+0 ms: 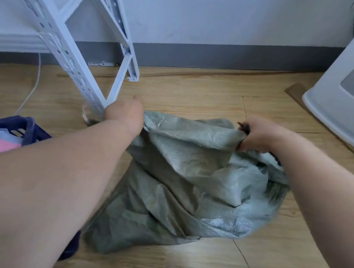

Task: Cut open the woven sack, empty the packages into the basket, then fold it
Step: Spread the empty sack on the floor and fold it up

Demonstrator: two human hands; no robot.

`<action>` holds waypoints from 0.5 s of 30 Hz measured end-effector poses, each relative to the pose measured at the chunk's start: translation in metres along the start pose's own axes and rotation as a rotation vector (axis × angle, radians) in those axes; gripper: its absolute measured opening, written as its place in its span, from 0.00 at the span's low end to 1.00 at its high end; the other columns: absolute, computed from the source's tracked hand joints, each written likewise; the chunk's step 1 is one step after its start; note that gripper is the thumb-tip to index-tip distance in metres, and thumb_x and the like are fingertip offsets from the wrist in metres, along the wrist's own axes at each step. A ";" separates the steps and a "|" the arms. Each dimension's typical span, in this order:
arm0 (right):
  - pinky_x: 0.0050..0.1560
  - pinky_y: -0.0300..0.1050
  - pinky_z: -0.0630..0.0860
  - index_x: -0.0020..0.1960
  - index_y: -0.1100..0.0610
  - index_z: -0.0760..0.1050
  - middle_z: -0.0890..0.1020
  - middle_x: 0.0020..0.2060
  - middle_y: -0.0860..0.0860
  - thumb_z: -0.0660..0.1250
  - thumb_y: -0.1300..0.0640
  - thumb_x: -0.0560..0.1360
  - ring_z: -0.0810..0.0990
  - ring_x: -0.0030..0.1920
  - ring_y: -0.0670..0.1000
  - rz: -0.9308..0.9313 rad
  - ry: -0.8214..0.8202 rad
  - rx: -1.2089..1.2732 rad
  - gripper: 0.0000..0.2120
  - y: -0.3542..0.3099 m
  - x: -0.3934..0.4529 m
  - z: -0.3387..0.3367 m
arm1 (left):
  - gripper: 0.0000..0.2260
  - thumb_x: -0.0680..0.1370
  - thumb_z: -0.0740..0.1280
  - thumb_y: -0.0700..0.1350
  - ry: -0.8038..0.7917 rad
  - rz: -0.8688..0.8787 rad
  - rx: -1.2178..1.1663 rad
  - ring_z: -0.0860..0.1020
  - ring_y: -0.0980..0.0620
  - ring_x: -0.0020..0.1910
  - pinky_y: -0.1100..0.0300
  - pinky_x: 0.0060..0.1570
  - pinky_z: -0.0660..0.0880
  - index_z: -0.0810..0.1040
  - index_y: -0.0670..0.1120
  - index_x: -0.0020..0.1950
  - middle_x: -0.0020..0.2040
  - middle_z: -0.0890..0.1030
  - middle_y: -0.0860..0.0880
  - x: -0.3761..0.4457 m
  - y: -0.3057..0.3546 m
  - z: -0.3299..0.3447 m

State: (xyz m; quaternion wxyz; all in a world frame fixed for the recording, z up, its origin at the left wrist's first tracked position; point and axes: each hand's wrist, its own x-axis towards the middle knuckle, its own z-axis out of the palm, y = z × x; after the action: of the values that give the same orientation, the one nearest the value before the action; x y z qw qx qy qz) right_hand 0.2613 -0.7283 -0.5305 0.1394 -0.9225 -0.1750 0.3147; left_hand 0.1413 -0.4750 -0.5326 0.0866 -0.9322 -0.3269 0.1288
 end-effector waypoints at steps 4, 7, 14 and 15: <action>0.34 0.43 0.73 0.48 0.60 0.78 0.80 0.38 0.56 0.63 0.60 0.73 0.79 0.40 0.57 0.189 0.274 -0.020 0.07 -0.010 0.028 0.003 | 0.06 0.77 0.60 0.35 -0.111 -0.063 -0.185 0.79 0.43 0.48 0.56 0.43 0.73 0.76 0.38 0.49 0.49 0.80 0.43 0.013 0.013 -0.035; 0.44 0.45 0.72 0.60 0.57 0.77 0.81 0.52 0.58 0.60 0.64 0.73 0.79 0.53 0.61 0.116 0.607 0.251 0.18 -0.014 0.037 -0.028 | 0.15 0.78 0.57 0.36 0.057 -0.101 -0.718 0.79 0.41 0.54 0.56 0.50 0.75 0.75 0.43 0.62 0.57 0.80 0.42 0.034 0.023 -0.066; 0.44 0.34 0.67 0.52 0.58 0.78 0.74 0.49 0.56 0.57 0.69 0.67 0.75 0.47 0.52 -0.292 1.458 0.580 0.18 -0.030 -0.004 -0.099 | 0.36 0.68 0.55 0.26 1.019 0.254 -1.181 0.68 0.49 0.72 0.55 0.73 0.61 0.65 0.50 0.73 0.71 0.70 0.51 0.005 0.018 -0.115; 0.43 0.32 0.66 0.50 0.57 0.79 0.73 0.47 0.54 0.56 0.69 0.66 0.73 0.45 0.49 -0.345 1.534 0.615 0.18 -0.024 -0.008 -0.092 | 0.36 0.68 0.56 0.26 1.070 0.285 -1.163 0.66 0.47 0.73 0.51 0.73 0.60 0.65 0.49 0.74 0.71 0.69 0.51 -0.001 0.017 -0.104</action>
State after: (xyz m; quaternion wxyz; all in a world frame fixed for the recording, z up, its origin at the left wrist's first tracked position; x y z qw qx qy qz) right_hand 0.3078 -0.7234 -0.4467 0.5108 -0.7618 -0.0769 -0.3910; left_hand 0.1811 -0.4970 -0.4371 -0.2852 -0.7963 -0.1337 -0.5164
